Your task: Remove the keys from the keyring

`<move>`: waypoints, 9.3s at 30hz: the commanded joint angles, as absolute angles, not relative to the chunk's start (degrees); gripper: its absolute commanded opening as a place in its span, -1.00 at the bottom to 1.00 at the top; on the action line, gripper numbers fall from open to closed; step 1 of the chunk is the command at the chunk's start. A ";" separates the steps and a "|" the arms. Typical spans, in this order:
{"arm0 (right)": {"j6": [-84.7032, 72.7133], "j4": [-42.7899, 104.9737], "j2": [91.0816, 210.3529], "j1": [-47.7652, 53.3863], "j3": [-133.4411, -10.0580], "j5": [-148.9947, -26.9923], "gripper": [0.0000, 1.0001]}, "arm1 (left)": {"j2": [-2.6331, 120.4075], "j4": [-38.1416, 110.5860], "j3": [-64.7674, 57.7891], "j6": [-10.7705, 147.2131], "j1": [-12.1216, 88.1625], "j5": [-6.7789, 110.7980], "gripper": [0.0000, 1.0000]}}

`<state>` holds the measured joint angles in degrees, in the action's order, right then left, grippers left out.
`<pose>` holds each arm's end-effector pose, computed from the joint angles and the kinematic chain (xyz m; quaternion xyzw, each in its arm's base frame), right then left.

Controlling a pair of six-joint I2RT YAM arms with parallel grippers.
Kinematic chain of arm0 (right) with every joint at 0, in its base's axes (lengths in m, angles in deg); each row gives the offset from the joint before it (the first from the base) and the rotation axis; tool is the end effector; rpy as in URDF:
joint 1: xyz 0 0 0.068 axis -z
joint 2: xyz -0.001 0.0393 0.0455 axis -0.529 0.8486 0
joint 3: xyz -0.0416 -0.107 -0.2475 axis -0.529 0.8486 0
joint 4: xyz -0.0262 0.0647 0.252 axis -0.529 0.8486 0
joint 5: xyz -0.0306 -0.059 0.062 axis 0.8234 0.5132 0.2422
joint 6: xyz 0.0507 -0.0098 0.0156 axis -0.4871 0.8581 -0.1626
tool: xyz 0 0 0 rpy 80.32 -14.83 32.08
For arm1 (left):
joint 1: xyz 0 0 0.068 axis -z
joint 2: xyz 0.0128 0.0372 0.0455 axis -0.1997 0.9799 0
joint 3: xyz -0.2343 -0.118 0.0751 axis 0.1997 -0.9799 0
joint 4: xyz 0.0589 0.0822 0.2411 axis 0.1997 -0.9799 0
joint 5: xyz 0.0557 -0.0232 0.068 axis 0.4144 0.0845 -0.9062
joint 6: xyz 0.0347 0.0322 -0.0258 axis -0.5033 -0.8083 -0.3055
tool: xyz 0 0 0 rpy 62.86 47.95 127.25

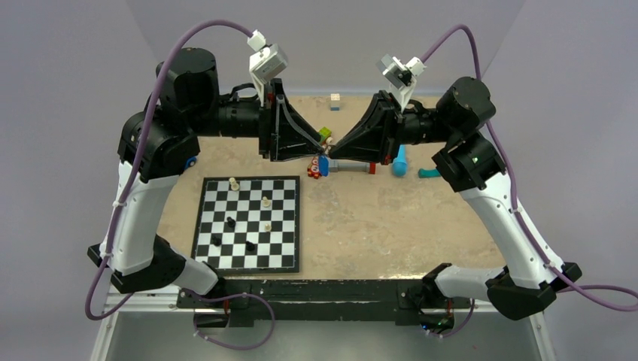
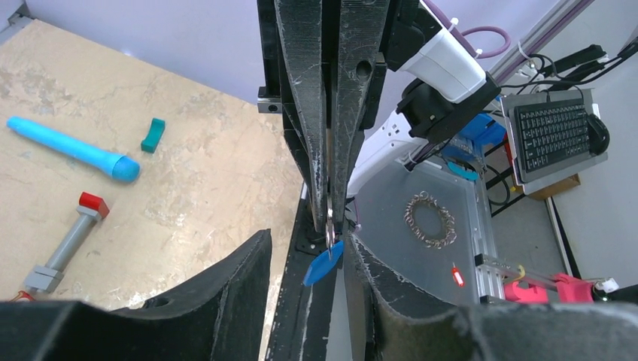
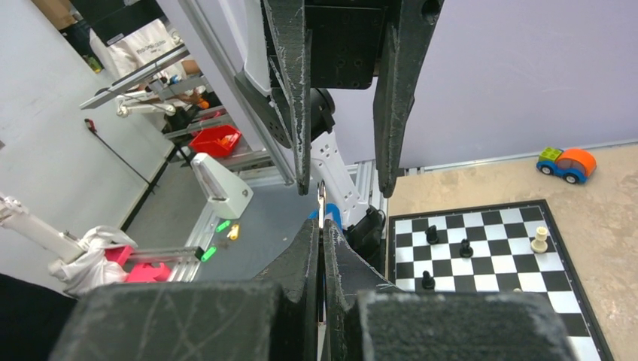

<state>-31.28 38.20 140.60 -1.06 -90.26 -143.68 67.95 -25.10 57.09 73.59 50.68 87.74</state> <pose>0.1691 0.1477 0.5387 -0.4218 0.5121 0.6323 0.4000 0.1477 -0.1522 0.5802 0.3717 0.6559 -0.5325 0.3849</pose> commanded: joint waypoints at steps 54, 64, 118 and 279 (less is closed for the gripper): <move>-44.00 14.70 141.57 -1.83 -88.81 -136.56 -1.00 | 64.79 -11.17 50.21 79.56 51.43 84.60 -1.00; -48.86 5.73 144.05 -1.97 -90.11 -134.20 -1.00 | 64.85 -5.16 49.96 83.05 51.45 81.27 -1.00; -49.60 4.83 146.43 -2.41 -92.30 -136.07 -1.00 | 61.87 -7.19 46.51 80.82 51.43 78.90 -0.72; -37.68 27.22 136.09 -2.26 -79.58 -134.92 -1.00 | 63.38 -18.81 45.35 81.84 50.17 86.96 -0.89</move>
<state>-37.20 30.33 136.25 -2.19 -77.54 -135.33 64.14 -20.80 45.33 81.15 49.96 85.79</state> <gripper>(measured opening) 0.014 0.111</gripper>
